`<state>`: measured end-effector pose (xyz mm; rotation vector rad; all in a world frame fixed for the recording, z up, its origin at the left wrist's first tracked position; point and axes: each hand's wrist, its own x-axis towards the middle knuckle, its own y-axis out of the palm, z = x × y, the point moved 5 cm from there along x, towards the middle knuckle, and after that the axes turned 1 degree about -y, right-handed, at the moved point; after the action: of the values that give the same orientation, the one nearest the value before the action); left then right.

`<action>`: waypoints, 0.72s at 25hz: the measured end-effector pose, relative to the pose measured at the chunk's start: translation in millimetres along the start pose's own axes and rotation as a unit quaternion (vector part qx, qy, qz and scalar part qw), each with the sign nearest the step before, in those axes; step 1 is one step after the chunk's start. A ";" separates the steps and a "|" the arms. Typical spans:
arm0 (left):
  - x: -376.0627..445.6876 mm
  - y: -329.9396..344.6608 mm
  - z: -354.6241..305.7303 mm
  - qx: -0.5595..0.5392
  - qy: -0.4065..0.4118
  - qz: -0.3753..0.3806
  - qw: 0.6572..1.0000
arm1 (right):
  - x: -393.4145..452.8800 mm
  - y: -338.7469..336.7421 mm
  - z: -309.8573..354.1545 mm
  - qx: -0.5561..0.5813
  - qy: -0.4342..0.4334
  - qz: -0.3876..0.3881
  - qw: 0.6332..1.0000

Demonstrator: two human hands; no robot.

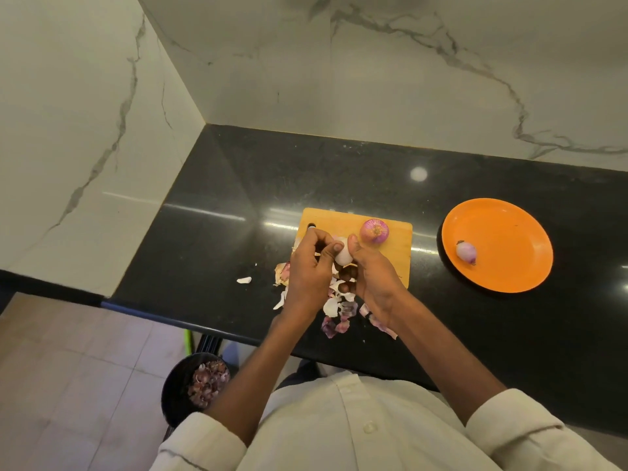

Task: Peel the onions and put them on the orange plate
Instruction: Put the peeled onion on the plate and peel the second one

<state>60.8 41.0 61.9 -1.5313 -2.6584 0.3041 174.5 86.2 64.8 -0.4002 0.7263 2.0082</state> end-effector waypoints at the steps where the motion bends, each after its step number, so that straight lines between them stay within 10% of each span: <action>1: 3.7 -3.3 -1.6 -0.018 -0.008 -0.003 1.000 | -1.5 4.7 3.9 0.006 -0.011 -0.009 1.000; 10: 9.3 -9.4 17.6 -0.131 -0.133 -0.019 0.982 | -2.5 17.9 6.9 -0.143 -0.107 -0.044 0.983; 18: 2.6 3.0 21.3 -0.369 -0.386 -0.092 0.841 | -2.9 8.6 4.8 -0.192 -0.194 0.004 0.962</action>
<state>58.9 41.7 40.3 -1.4734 -3.8707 -0.2200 168.6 84.0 73.0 -0.2121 0.0918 2.1483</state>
